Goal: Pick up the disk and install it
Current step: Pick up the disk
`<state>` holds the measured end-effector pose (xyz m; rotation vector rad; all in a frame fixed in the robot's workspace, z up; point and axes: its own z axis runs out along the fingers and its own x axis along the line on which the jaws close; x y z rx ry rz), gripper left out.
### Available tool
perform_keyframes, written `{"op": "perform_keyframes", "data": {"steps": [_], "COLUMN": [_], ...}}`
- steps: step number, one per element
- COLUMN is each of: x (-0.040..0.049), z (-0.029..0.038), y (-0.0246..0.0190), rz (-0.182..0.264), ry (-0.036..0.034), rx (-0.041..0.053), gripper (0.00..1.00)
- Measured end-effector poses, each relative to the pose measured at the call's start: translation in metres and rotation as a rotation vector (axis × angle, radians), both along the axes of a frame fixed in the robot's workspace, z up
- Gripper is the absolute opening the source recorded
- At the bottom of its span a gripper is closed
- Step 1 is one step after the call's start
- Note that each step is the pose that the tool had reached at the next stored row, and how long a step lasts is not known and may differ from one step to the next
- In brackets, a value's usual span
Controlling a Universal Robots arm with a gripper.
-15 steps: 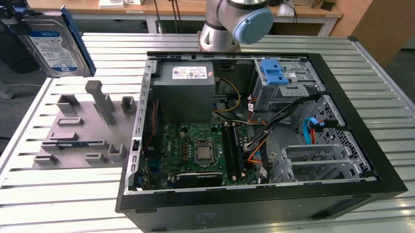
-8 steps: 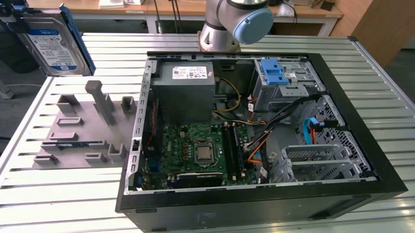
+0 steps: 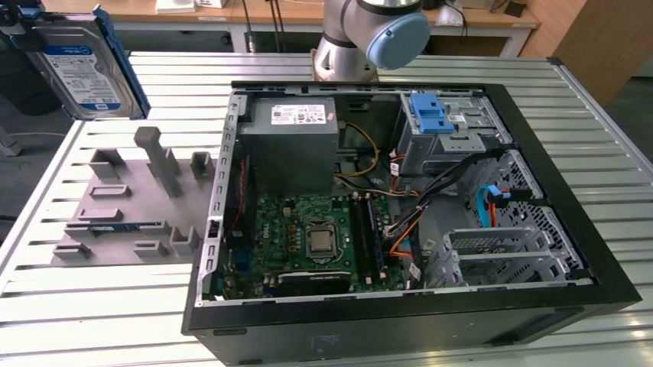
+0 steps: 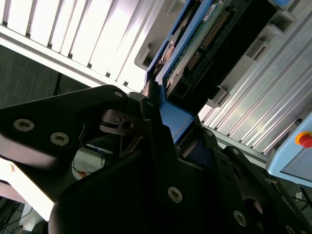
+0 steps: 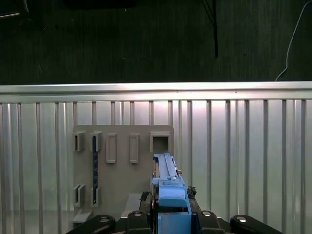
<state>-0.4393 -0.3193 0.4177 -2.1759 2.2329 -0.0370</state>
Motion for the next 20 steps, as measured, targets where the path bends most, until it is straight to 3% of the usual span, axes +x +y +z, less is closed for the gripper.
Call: {"op": "perform_keyframes", "data": {"steps": [20], "x": [0.0000], "z": [0.0020], "y": [0.0000], "rz": [0.000], "ry": [-0.0004], "rx": [-0.0001], "gripper": [0.36]}}
